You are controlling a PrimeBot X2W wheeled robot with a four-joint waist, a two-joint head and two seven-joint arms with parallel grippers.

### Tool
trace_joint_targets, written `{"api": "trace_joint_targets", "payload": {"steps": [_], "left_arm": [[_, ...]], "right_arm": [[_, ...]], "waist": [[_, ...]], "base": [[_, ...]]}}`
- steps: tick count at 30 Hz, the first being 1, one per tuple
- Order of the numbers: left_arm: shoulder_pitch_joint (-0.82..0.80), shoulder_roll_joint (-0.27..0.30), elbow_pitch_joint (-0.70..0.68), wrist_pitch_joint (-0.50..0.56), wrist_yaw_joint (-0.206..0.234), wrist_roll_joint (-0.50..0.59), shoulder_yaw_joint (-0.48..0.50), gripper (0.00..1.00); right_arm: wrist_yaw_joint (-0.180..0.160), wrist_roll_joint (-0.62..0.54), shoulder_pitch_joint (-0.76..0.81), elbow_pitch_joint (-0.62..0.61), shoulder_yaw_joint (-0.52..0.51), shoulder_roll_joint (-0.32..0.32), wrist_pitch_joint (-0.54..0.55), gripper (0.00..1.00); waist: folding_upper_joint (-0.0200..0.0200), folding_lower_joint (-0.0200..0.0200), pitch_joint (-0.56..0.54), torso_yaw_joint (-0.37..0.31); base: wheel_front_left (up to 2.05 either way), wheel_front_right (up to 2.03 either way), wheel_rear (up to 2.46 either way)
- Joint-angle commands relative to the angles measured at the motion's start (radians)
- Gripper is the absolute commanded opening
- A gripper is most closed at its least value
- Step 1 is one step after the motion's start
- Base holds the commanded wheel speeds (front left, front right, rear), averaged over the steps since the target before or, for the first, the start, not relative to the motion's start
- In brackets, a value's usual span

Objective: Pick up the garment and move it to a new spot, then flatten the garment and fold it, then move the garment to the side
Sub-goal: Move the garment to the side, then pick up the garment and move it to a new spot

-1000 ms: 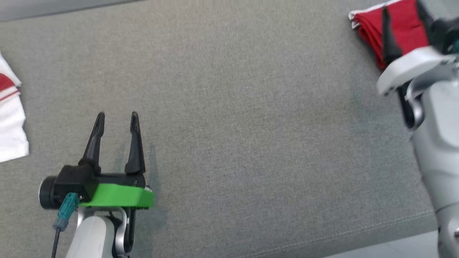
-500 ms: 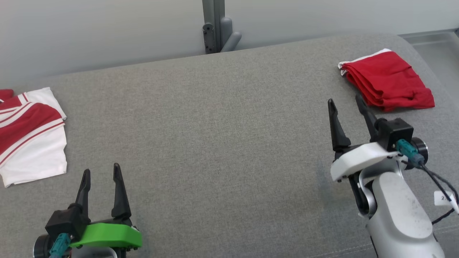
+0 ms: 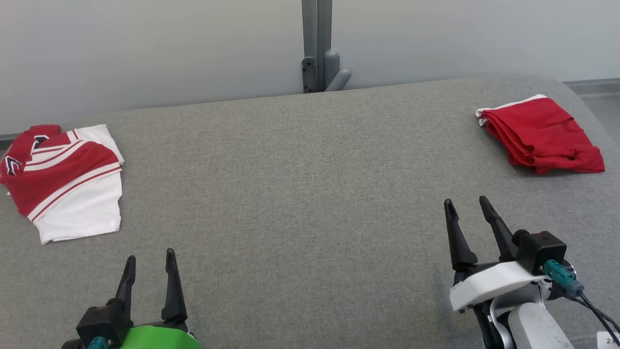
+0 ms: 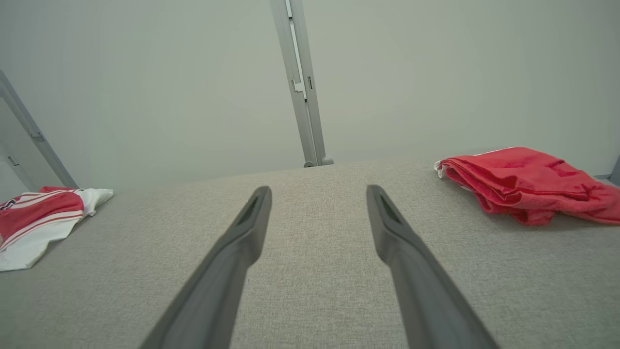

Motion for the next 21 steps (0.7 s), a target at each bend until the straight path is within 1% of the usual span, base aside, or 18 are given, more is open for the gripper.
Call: {"api": "trace_joint_targets", "payload": {"steps": [1, 6, 21], "left_arm": [[-0.003, 0.0, 0.003, -0.001, -0.004, 0.008, 0.004, 1.0], [-0.01, -0.003, 0.007, -0.001, -0.014, 0.016, 0.007, 1.0], [-0.021, -0.006, 0.016, -0.001, -0.027, 0.025, 0.01, 1.0]], "right_arm": [[-0.002, 0.003, 0.013, -0.011, 0.002, -0.001, -0.002, 1.0], [-0.002, 0.013, 0.025, -0.022, 0.013, -0.001, 0.004, 1.0], [-0.002, 0.019, 0.031, -0.029, 0.022, -0.001, 0.01, 1.0]], "waist": [[0.0065, 0.0001, -0.003, 0.004], [0.0065, 0.0001, -0.006, 0.008], [0.0065, 0.0001, -0.005, 0.009]], "base": [[0.0, 0.0, 0.0], [0.0, 0.0, 0.0], [0.0, 0.0, 0.0]]}}
